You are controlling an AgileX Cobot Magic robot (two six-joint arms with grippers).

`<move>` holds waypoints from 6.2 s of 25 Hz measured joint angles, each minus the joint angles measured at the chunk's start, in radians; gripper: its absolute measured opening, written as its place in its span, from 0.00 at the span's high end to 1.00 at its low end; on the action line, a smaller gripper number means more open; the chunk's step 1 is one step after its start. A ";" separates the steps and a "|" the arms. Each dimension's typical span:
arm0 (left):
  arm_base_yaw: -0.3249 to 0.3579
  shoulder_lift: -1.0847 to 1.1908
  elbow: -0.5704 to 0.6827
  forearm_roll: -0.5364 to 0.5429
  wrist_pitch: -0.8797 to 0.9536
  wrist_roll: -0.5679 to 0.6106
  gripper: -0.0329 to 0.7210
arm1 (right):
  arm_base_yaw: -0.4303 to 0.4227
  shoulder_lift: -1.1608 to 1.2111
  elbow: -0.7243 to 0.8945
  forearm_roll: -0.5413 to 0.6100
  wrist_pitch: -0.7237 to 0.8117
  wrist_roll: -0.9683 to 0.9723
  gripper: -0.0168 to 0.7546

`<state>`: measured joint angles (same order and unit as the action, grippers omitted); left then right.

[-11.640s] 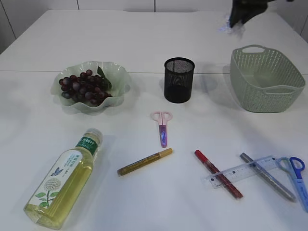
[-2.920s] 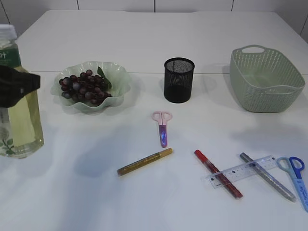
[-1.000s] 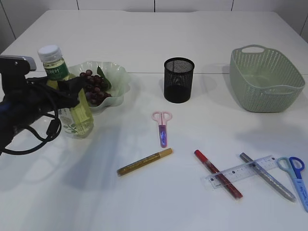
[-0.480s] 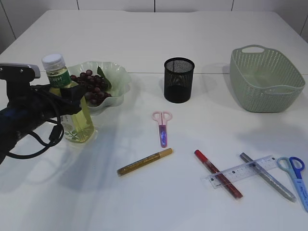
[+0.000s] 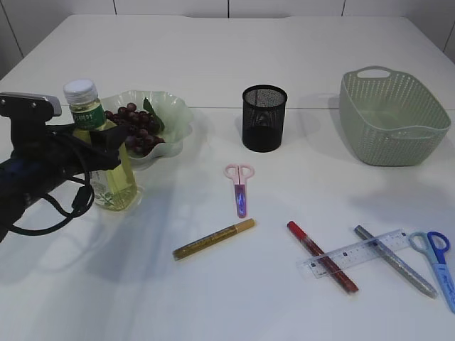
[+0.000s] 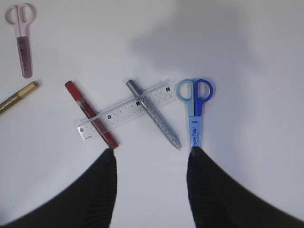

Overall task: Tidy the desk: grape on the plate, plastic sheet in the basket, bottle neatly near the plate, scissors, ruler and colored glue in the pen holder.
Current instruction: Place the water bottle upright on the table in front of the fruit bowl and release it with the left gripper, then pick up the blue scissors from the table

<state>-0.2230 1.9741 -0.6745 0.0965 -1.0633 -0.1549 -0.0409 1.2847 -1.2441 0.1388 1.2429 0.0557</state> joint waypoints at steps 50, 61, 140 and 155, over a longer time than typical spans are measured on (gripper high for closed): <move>0.002 -0.407 -0.013 -0.003 0.290 0.095 0.18 | 0.000 0.000 0.000 -0.055 0.000 -0.002 0.48; 0.002 -0.713 -0.009 -0.013 0.738 0.079 0.24 | 0.000 0.000 0.000 -0.060 0.000 0.021 0.48; 0.002 -0.925 -0.318 -0.096 2.026 0.076 0.37 | 0.000 0.473 0.319 -0.146 -0.464 0.099 0.48; 0.002 -0.925 -0.318 -0.096 2.032 0.076 0.38 | 0.000 0.528 0.319 -0.148 -0.476 0.099 0.48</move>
<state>-0.2214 1.0486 -0.9927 0.0000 0.9686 -0.0786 -0.0409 1.8130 -0.9252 -0.0090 0.7673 0.1544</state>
